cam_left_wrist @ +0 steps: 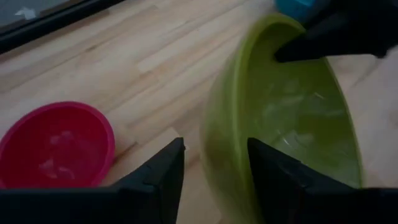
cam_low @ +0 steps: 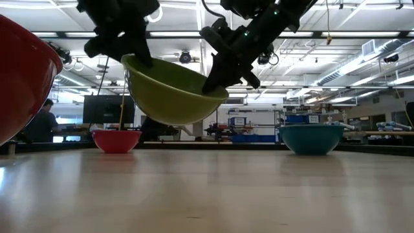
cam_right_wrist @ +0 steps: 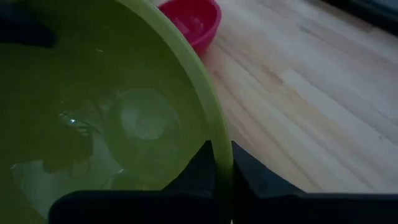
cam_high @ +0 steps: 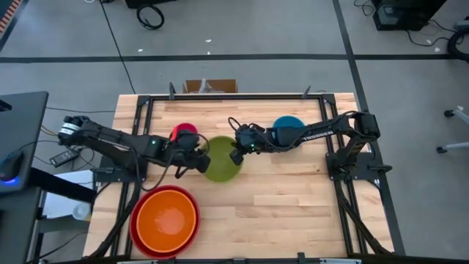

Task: Nest bowls inside each other
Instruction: Stack the green bowl on top of the orange bowl

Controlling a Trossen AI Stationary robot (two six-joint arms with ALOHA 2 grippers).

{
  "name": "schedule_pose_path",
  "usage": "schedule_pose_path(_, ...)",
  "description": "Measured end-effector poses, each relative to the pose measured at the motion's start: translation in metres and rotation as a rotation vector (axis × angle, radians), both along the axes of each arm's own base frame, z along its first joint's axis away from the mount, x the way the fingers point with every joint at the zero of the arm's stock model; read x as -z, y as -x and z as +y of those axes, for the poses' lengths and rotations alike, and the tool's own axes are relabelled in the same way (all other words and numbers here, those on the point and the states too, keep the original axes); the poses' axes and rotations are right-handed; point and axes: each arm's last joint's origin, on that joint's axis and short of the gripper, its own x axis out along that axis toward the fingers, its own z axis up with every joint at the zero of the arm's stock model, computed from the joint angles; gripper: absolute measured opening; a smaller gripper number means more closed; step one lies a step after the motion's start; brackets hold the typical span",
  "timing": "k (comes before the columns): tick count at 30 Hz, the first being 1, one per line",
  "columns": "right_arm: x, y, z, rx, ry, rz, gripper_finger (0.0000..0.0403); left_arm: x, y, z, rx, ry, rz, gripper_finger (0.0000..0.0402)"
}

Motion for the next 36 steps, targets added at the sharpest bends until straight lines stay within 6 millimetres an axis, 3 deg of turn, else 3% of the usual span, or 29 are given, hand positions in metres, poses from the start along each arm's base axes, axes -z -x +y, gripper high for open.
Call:
schedule_pose_path(9, -0.017, 0.003, 0.001, -0.045, 0.022, -0.058, 0.0053, 0.000, 0.004, 0.007, -0.008, 0.002, 0.038, 0.0016)
schedule_pose_path(14, -0.031, 0.008, -0.002, -0.107, -0.047, -0.121, 0.0099, -0.004, 0.013, 0.011, 0.013, 0.049, 0.076, 0.0011)
schedule_pose_path(19, -0.064, 0.021, -0.016, -0.107, -0.022, -0.241, 0.0141, -0.010, 0.033, 0.012, 0.070, 0.112, 0.138, 0.0010)
schedule_pose_path(26, -0.106, 0.048, -0.047, -0.030, 0.062, -0.400, 0.0158, -0.034, 0.059, 0.011, 0.225, 0.195, 0.095, 0.0009)
schedule_pose_path(33, -0.110, 0.065, -0.077, 0.069, 0.078, -0.356, 0.0158, -0.078, 0.072, -0.003, 0.580, 0.294, 0.011, 0.0009)
schedule_pose_path(36, -0.104, 0.065, -0.084, 0.070, 0.052, -0.323, 0.0158, -0.081, 0.075, -0.010, 0.665, 0.335, 0.049, 0.0011)
